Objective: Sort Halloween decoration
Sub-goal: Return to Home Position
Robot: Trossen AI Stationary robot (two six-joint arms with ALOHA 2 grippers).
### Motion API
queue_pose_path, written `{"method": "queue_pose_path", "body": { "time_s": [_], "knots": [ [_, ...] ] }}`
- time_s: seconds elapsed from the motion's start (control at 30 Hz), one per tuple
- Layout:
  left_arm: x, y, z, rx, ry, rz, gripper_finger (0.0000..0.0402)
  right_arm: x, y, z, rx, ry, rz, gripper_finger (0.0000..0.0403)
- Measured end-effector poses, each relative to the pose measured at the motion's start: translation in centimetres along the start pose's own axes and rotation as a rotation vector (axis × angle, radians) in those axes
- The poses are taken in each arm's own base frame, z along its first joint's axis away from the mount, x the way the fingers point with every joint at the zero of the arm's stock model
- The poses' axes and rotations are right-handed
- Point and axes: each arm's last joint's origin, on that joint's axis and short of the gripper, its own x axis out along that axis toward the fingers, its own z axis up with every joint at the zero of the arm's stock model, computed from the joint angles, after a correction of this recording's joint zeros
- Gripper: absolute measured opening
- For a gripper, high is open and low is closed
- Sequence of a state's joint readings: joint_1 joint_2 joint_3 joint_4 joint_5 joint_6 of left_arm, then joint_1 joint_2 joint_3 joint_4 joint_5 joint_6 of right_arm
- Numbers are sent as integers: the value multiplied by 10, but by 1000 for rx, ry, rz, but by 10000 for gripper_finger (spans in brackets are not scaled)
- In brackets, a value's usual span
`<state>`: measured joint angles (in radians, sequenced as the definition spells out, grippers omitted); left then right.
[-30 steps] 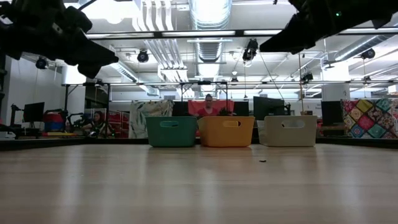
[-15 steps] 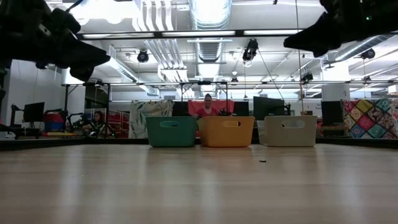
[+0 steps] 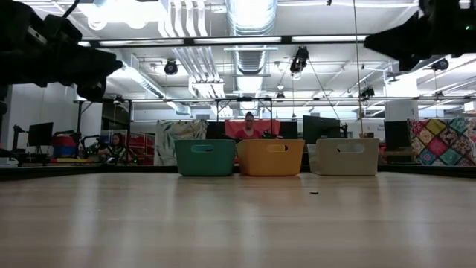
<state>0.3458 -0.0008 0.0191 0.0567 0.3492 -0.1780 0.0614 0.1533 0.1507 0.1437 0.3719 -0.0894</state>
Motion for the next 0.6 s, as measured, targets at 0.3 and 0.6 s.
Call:
{"method": "queue_pose_path", "body": {
  "time_s": [0.3,0.6],
  "knots": [
    [1,1,-2,-6,3,-2,75,-14,-7,-5,0,32,-62,72],
    [1,1,-3,-7,9,0,75,-13,-6,-24,10,152,-106,72]
  ]
}}
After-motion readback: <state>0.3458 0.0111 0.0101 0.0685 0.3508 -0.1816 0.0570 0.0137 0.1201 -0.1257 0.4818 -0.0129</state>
